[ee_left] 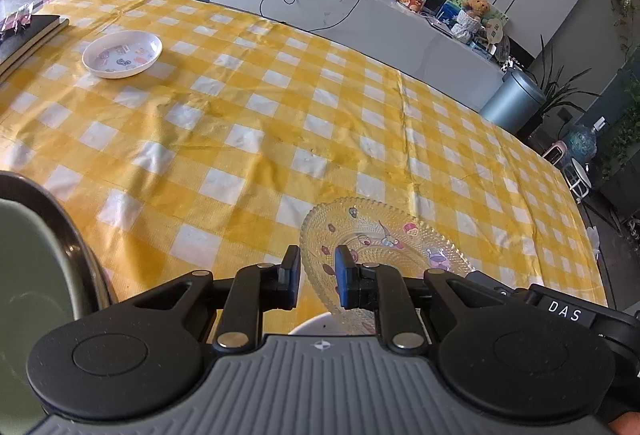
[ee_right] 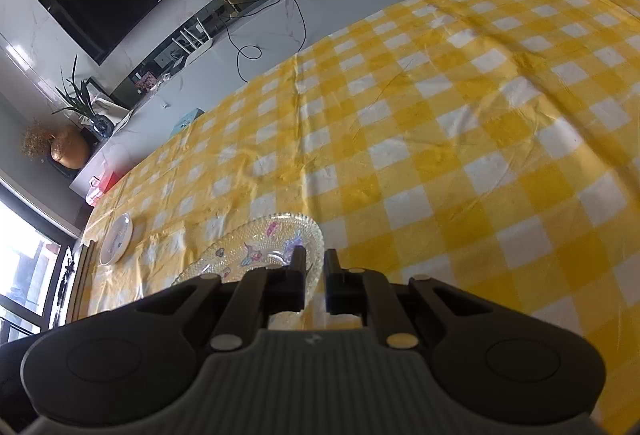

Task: Organize plates and bowls
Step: 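Lift the glass plate with both grippers and carry it over the 'Fruity' plate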

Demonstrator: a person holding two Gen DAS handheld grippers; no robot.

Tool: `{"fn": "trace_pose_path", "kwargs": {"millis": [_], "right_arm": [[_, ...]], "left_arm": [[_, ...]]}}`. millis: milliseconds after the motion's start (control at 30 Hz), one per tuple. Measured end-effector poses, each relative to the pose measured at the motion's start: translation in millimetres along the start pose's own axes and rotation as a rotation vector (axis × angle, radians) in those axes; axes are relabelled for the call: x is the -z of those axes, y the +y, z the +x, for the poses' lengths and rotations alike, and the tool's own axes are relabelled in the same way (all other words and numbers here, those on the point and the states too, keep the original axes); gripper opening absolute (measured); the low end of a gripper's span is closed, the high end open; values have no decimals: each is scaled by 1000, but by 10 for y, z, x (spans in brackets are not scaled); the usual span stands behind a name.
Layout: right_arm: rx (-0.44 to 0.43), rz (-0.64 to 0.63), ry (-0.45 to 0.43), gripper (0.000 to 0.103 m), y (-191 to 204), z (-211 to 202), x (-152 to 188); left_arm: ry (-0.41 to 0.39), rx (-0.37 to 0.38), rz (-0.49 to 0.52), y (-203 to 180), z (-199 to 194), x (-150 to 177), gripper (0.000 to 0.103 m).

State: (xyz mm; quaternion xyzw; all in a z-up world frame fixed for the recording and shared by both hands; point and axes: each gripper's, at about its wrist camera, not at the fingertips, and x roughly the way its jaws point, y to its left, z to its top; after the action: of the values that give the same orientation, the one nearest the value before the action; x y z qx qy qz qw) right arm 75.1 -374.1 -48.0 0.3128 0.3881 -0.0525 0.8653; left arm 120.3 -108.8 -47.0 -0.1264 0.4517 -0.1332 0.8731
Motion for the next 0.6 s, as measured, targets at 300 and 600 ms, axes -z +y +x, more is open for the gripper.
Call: {"fn": "trace_pose_path", "kwargs": {"millis": [300, 600], "right_arm": [[4, 10, 1, 6, -26, -359, 254], [11, 11, 15, 6, -39, -549, 481]], "left_arm": [[2, 10, 37, -11, -337, 273, 20], [24, 19, 37, 64, -483, 484, 20]]}}
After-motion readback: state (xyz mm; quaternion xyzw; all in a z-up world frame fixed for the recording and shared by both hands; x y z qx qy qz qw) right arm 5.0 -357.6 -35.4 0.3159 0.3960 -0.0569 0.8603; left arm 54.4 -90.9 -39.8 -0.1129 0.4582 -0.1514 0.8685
